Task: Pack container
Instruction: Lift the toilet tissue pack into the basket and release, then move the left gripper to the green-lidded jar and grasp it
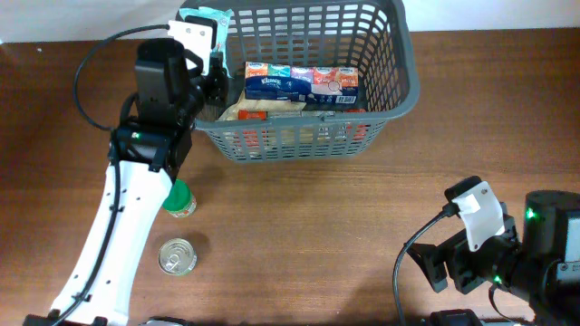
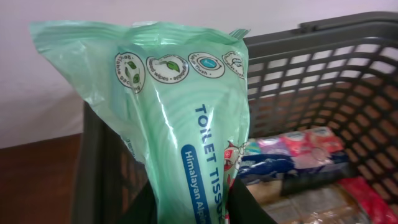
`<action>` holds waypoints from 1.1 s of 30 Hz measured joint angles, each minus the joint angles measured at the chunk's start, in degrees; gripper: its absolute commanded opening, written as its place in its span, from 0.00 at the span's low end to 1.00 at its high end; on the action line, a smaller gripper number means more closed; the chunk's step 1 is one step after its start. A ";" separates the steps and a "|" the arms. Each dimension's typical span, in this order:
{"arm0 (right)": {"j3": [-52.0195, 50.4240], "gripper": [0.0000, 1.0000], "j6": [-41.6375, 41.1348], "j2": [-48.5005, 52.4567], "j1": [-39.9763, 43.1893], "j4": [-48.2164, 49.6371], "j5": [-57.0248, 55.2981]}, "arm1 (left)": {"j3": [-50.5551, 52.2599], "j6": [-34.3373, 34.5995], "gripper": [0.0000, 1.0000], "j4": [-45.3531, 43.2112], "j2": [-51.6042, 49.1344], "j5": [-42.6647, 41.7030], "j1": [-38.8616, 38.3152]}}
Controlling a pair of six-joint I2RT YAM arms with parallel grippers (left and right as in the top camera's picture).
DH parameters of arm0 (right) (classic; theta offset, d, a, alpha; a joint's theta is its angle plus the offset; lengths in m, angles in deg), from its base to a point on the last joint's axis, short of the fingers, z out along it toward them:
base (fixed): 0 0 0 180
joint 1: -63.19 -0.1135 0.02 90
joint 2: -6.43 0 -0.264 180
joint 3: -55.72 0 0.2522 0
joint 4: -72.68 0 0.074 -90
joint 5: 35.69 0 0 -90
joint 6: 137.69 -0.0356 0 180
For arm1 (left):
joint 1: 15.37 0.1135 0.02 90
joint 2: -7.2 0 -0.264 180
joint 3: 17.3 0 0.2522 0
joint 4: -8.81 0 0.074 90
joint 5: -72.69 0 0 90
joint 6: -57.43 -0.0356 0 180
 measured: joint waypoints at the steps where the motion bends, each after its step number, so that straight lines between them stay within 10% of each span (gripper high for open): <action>1: 0.00 0.99 0.02 0.00 0.00 0.00 0.00 | 0.00 -0.07 0.95 -0.28 -0.26 0.52 0.00; 11: 0.00 0.99 0.00 0.00 0.02 -0.04 0.00 | 0.00 0.15 0.99 0.81 4.07 2.51 0.00; 22: 0.00 0.99 0.00 0.00 0.00 -0.02 0.00 | -0.37 -1.64 0.99 24.94 27.43 15.10 4.85; 33: 0.00 0.99 -0.02 0.00 0.02 0.00 0.00 | 19.91 6.25 0.99 29.73 33.46 14.78 11.98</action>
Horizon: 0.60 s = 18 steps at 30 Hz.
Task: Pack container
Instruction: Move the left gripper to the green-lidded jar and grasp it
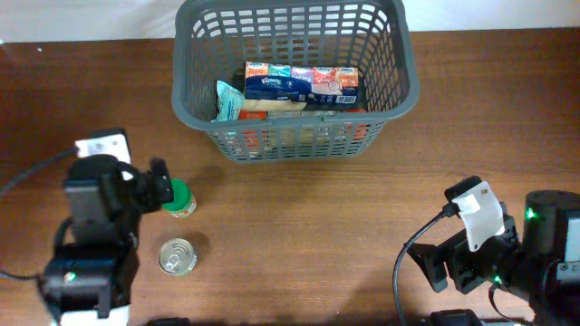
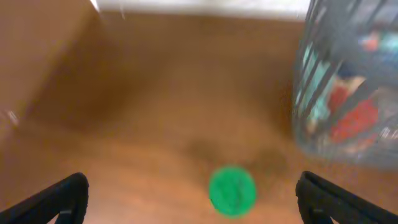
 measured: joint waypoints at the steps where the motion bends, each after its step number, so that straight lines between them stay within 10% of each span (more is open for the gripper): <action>1: 0.00 0.99 0.04 0.00 0.00 0.00 0.00 | 2.01 1.09 0.99 -0.22 -0.17 -0.15 0.00; 18: -0.02 0.99 0.02 0.00 0.00 -0.02 0.00 | 18.71 17.53 0.99 -15.47 -15.04 -0.85 0.00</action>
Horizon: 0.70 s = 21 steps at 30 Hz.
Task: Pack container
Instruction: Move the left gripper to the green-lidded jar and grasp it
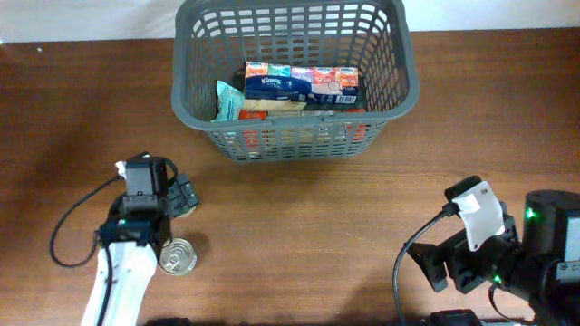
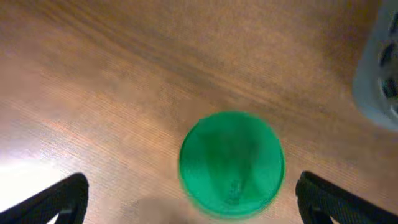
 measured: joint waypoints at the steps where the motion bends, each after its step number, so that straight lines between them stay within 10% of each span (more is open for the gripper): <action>1: 0.00 0.99 0.02 0.00 -0.02 0.02 0.00 | 0.15 0.28 0.99 -1.44 -1.55 -0.17 0.00; 14: 0.00 0.99 0.00 0.00 0.00 0.00 0.00 | 0.42 1.73 1.00 -10.27 -15.93 -4.31 0.00; 21: 0.00 0.99 0.02 0.00 0.00 0.02 0.00 | 0.42 1.88 0.72 -11.58 -16.11 -4.68 0.00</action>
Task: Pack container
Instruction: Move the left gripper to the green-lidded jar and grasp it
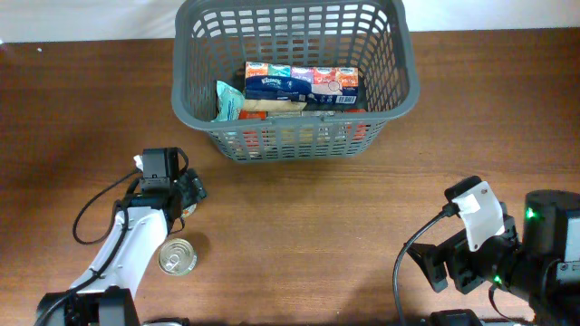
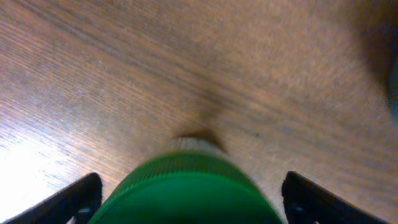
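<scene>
The grey basket (image 1: 399, 91) stands at the table's far middle. It holds a row of tissue packs (image 1: 301, 81), a pale green toilet tissue pack (image 1: 227, 100) and red items underneath. A green-lidded jar (image 2: 186, 190) stands upright on the table. My left gripper (image 2: 189, 202) is open and low over it, with one black finger (image 2: 71, 199) on each side of the lid. In the overhead view the left gripper (image 1: 186, 195) covers most of the jar. A tin can (image 1: 177, 258) stands just in front of it. My right gripper (image 1: 444, 267) rests at the near right.
The basket's front wall is a short way behind and to the right of the jar. Brown wooden table (image 1: 317, 217) lies between the two arms. A black cable loops beside the left arm (image 1: 91, 222).
My left gripper was above the green lid with a gap around it. Now it is lower, and the lid fills the space between the open fingers. The right arm has not moved.
My left gripper first held the green toilet tissue pack over the basket's left corner. Then the pack lay in the basket, with the gripper open over the table near the green-lidded jar. It was then above the lid, and now stands around it.
</scene>
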`<action>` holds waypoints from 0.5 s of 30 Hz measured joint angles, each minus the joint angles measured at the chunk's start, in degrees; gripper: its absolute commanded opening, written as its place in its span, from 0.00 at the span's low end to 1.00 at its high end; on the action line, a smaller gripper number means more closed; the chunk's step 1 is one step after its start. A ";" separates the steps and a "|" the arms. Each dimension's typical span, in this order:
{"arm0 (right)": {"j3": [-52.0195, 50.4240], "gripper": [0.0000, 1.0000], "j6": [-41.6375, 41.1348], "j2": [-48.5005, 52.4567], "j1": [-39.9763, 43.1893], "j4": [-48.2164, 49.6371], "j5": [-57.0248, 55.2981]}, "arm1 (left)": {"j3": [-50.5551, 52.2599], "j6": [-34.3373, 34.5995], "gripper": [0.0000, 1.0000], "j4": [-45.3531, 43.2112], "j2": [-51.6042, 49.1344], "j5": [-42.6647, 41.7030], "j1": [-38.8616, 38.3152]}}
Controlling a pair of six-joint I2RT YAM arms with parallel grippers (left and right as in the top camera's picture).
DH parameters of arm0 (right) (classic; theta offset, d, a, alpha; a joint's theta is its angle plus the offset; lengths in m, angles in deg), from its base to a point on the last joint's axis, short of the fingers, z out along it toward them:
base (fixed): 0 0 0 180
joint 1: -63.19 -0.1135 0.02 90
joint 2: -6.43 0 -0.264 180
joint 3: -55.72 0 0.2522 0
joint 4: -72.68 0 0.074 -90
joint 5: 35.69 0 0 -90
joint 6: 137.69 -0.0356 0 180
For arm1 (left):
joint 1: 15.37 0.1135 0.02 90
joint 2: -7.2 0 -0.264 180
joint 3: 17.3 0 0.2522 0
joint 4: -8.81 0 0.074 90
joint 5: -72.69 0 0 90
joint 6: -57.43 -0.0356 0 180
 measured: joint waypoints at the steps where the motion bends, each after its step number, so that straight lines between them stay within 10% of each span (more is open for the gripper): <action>1: 0.00 0.99 -0.02 0.00 0.00 -0.02 0.00 | 0.00 0.11 0.70 -0.24 0.00 0.00 0.00; 15: 0.00 0.99 -0.02 0.00 0.00 -0.02 0.00 | 0.00 0.48 0.37 -0.46 0.02 0.00 0.02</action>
